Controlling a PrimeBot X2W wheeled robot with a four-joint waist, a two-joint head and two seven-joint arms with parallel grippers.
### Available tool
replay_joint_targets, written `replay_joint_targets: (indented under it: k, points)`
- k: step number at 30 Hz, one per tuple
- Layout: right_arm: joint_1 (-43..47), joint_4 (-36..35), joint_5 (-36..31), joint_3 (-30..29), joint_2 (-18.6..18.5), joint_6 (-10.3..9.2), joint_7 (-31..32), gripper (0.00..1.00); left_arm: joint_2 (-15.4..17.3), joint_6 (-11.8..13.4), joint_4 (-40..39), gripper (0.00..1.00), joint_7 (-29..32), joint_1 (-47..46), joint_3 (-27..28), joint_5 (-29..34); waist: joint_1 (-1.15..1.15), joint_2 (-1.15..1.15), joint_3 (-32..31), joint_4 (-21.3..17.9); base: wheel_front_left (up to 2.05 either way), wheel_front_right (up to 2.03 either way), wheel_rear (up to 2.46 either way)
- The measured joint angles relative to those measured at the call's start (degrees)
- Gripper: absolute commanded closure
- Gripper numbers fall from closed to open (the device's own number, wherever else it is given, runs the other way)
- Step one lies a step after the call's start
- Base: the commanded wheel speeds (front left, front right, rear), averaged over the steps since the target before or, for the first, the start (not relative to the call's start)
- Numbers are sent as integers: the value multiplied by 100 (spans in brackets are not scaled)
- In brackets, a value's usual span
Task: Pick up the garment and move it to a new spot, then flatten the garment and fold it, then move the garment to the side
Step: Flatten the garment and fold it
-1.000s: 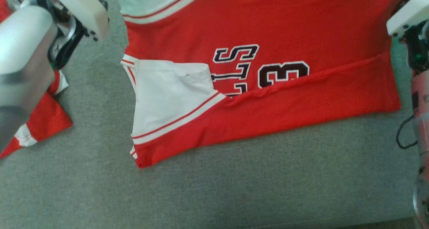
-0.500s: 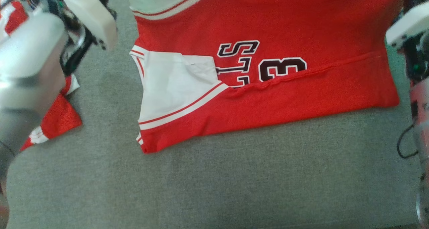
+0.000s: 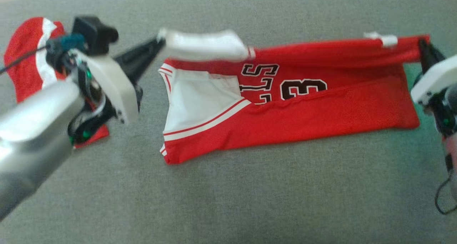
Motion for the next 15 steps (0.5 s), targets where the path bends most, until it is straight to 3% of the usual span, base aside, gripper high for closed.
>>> replay_joint_targets:
  k: [7,15]
  points:
    - [575,-245,300,96,-346,0,557,100,528,81,-1115,100,448,609,-102,-207,0,0,-199,86,0,0,0]
    - [938,-561,458,107,-546,0,1110,100,791,304,-1778,100,579,1091,-198,-240,1,0,-200,114,0,0,0]
